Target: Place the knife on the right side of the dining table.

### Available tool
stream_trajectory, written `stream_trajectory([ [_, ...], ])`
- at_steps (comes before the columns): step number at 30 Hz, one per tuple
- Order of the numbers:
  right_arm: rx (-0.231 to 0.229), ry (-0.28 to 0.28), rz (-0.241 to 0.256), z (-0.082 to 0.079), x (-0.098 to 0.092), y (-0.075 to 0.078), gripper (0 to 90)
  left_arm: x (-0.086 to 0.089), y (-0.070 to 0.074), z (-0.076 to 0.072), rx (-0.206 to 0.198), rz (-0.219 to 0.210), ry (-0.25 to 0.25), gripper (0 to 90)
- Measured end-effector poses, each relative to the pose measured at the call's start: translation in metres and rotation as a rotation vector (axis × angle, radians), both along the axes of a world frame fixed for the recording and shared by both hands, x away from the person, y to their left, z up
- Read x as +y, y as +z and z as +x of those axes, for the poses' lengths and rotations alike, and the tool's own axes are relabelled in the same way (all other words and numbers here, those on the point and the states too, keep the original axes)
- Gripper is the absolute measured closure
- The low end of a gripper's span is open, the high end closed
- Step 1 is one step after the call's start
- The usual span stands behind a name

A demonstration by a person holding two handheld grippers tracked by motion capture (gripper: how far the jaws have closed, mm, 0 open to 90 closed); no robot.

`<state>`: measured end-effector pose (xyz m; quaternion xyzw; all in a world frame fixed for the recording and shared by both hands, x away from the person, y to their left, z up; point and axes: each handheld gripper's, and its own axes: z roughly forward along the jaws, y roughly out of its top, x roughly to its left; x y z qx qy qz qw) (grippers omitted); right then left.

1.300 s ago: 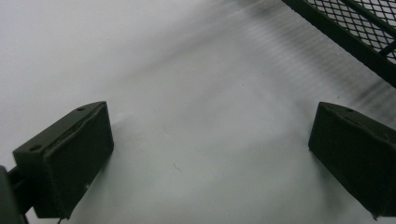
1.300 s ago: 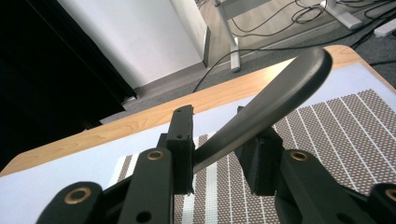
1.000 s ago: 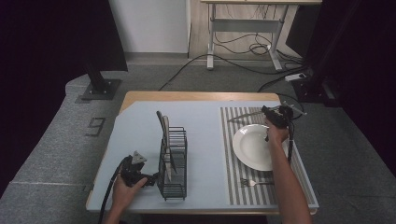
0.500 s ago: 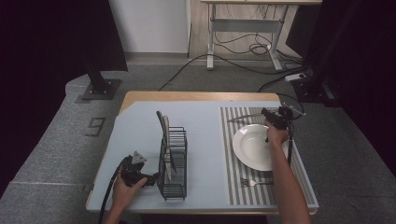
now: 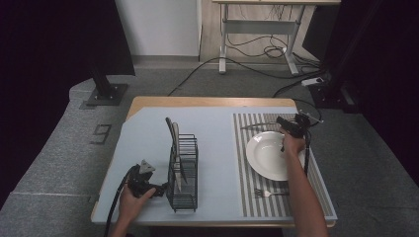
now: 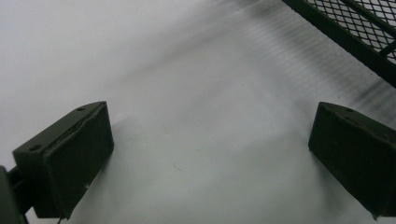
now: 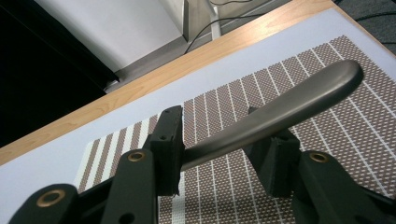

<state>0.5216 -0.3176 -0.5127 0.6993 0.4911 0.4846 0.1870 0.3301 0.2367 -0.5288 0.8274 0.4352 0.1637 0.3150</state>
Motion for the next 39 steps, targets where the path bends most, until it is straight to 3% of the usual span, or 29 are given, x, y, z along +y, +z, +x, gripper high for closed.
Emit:
stream_trajectory([
  [39,0.056,-0.005,0.000,0.0022,-0.0006,0.0005,53.9,0.0000,0.0001,0.0000,0.000,0.000,0.000,0.0],
])
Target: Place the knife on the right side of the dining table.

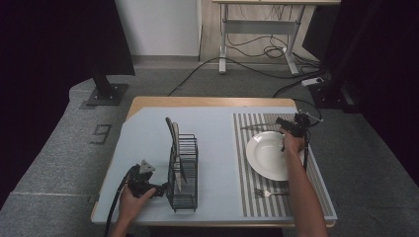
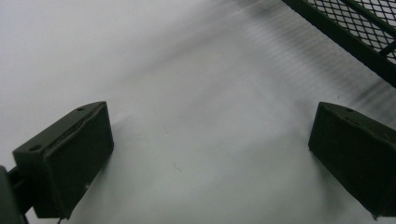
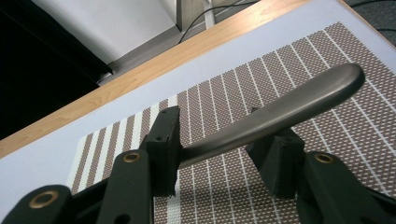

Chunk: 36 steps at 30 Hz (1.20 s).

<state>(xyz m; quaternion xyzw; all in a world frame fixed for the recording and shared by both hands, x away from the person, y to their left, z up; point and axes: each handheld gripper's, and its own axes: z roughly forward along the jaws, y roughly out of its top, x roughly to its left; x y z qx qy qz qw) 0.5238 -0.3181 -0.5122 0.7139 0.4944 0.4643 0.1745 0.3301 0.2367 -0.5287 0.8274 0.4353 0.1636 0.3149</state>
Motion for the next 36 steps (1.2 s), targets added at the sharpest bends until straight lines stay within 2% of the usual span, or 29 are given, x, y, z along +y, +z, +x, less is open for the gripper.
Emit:
stream_trajectory([
  [4,0.008,-0.007,-0.003,0.0004,0.0005,0.0004,53.7,0.0000,0.0000,0.0000,0.000,0.000,0.000,0.0],
  [6,0.032,-0.011,0.001,0.0022,0.0001,0.0015,53.5,0.0000,0.0000,0.0000,0.000,0.000,0.000,0.0],
  [18,0.068,-0.028,-0.013,0.0052,0.0007,0.0020,51.4,0.0000,0.0000,0.0000,0.000,0.000,0.000,0.0],
  [21,0.105,-0.033,0.000,0.0073,-0.0013,0.0006,50.2,0.0000,0.0000,0.0000,0.000,0.000,0.000,0.0],
  [31,0.136,-0.037,0.024,0.0081,-0.0034,0.0010,50.0,0.0000,0.0000,0.0000,0.000,0.000,0.000,0.0],
  [33,0.160,-0.037,0.052,0.0082,-0.0062,0.0011,49.6,0.0000,0.0000,0.0000,0.000,0.000,0.000,0.0],
  [35,0.169,-0.039,0.060,0.0082,-0.0072,0.0012,49.4,0.0000,0.0000,0.0000,0.000,0.000,0.000,0.0],
  [36,0.188,-0.035,0.061,0.0086,-0.0083,0.0016,48.7,0.0000,0.0000,0.0000,0.000,0.000,0.000,0.0],
])
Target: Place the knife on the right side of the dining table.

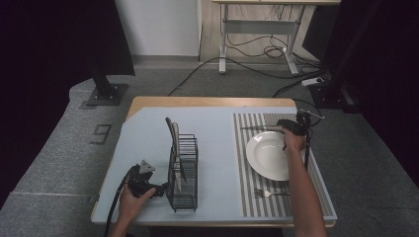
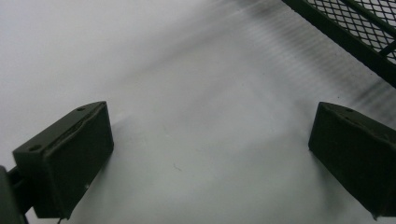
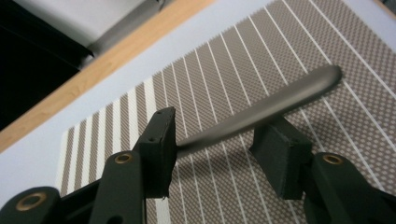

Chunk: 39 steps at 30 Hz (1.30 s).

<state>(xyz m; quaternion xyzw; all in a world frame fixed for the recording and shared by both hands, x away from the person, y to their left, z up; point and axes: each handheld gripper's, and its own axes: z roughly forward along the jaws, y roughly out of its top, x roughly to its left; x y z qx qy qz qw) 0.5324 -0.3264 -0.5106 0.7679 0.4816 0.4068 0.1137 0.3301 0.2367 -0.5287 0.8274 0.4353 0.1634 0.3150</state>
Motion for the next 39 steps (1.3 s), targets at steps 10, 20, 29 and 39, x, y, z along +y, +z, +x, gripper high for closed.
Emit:
stream_trajectory([
  [10,-0.006,0.011,-0.033,-0.004,-0.011,0.009,44.0,0.000,0.000,0.000,0.000,0.000,0.000,0.0],
  [20,-0.063,0.187,-0.166,0.006,-0.013,0.025,39.2,0.000,0.000,0.000,0.002,0.000,0.000,0.0],
  [29,0.051,0.397,-0.269,0.046,-0.007,0.019,37.7,0.000,0.000,0.000,0.003,-0.001,0.000,0.0],
  [39,0.105,0.444,-0.334,0.063,0.001,0.004,38.4,0.000,0.000,0.000,0.002,-0.001,0.000,0.0],
])
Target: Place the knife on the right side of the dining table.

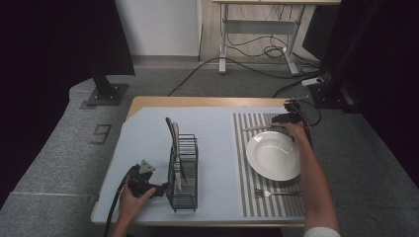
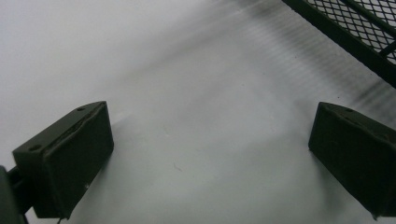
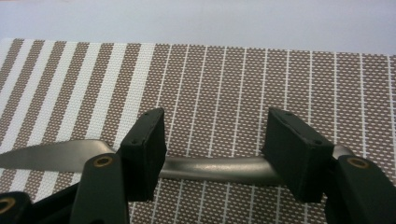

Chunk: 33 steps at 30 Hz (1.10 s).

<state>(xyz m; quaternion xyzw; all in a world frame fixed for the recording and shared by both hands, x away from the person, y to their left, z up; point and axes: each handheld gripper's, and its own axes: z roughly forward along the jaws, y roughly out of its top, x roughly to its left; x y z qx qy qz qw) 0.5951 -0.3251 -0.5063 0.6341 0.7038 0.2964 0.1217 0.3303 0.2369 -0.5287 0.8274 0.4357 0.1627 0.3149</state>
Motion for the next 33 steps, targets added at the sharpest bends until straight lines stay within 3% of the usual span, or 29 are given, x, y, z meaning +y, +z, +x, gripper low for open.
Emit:
stream_trajectory([
  [4,0.021,-0.031,0.005,-0.002,-0.005,-0.001,37.8,0.000,0.000,0.000,0.000,0.000,0.000,0.0],
  [6,0.014,-0.050,-0.012,-0.002,-0.006,0.000,37.5,0.000,0.000,0.000,0.000,0.000,0.000,0.0],
  [9,0.003,-0.053,0.008,-0.003,-0.007,0.001,37.3,0.000,0.000,0.000,0.000,0.000,0.000,0.0],
  [11,-0.031,-0.066,0.031,-0.004,-0.006,0.004,37.3,0.000,0.000,0.000,0.000,0.000,0.000,0.0],
  [12,-0.076,-0.060,0.057,-0.009,-0.005,0.010,38.4,0.000,0.000,0.000,0.000,0.000,0.000,0.0],
  [14,-0.118,-0.041,0.075,-0.016,-0.002,0.016,38.7,0.000,0.000,0.000,0.000,0.000,0.000,0.0],
  [19,-0.182,0.017,0.104,-0.043,0.005,0.033,38.9,0.000,0.000,0.000,0.000,0.000,0.000,0.0],
  [22,-0.224,0.037,0.139,-0.068,0.012,0.044,39.0,0.000,0.000,0.000,0.001,0.000,0.000,0.0],
  [24,-0.236,0.048,0.142,-0.074,0.015,0.047,38.9,0.000,0.000,0.000,0.001,-0.001,0.000,0.0],
  [26,-0.281,0.097,0.143,-0.100,0.029,0.057,38.9,0.000,0.000,0.000,0.001,0.000,0.000,0.0],
  [29,-0.304,0.122,0.157,-0.114,0.037,0.061,38.9,0.000,0.000,0.000,0.001,0.000,0.000,0.0],
  [30,-0.322,0.152,0.166,-0.129,0.047,0.065,38.7,0.000,0.000,0.000,0.002,0.000,0.000,0.0],
  [33,-0.332,0.175,0.167,-0.140,0.056,0.066,38.3,0.000,0.000,0.000,0.002,0.000,0.000,0.0],
])
